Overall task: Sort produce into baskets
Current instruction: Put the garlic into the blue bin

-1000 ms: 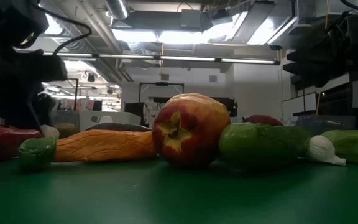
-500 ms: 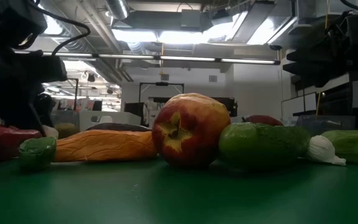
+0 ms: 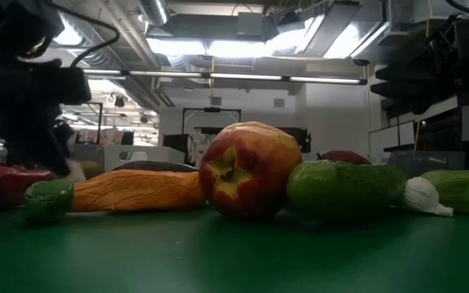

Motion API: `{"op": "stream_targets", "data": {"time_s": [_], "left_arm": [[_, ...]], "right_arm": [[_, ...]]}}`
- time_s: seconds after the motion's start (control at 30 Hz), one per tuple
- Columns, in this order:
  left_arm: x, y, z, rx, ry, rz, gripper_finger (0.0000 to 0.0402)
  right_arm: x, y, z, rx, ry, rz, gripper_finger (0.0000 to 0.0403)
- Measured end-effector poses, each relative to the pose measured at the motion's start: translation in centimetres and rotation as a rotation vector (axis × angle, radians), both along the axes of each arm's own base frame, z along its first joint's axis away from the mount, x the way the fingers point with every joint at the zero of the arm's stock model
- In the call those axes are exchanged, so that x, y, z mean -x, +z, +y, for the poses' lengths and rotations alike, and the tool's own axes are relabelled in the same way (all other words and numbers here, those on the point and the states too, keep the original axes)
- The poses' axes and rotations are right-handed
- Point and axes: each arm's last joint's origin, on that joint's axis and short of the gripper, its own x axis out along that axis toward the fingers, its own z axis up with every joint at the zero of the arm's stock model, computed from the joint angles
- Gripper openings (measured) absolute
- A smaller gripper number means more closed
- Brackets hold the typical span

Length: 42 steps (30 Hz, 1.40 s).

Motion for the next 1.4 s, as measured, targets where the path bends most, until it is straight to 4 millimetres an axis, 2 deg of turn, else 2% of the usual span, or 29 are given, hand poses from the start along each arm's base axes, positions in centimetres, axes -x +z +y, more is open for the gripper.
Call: {"op": "stream_targets", "data": {"time_s": [0.17,0.37,0.53,0.67,0.77,1.0,1.17,1.4], "left_arm": [[-1.4,2.4,-0.6,0.050,-0.033,-0.062,0.0191],[-2.7,6.0,-2.4,0.378,-0.096,-0.108,0.0191],[-2.4,7.7,-4.8,0.627,-0.136,-0.052,0.0191],[-1.2,7.9,-6.8,0.826,-0.060,0.069,0.0191],[-0.2,7.8,-8.2,0.884,-0.018,0.130,0.0191],[1.9,7.0,-10.3,0.915,0.102,0.263,0.0191],[3.4,6.1,-11.1,0.879,0.159,0.378,0.0191],[3.8,5.9,-11.3,0.903,0.207,0.460,0.0191]], "right_arm": [[0.0,0.0,0.0,0.000,0.000,0.000,0.0218],[0.0,0.0,0.0,0.000,-0.001,0.001,0.0218],[0.0,0.0,-0.1,0.000,-0.020,0.001,0.0218],[0.0,0.0,-0.1,-0.001,-0.034,0.002,0.0218],[0.0,-0.1,-0.1,0.000,-0.034,0.007,0.0218],[0.0,-0.1,-0.1,0.000,-0.034,0.007,0.0218],[0.0,-0.1,-0.1,-0.004,-0.034,0.010,0.0218],[0.0,-0.5,-0.1,0.002,-0.034,0.048,0.0218]]}}
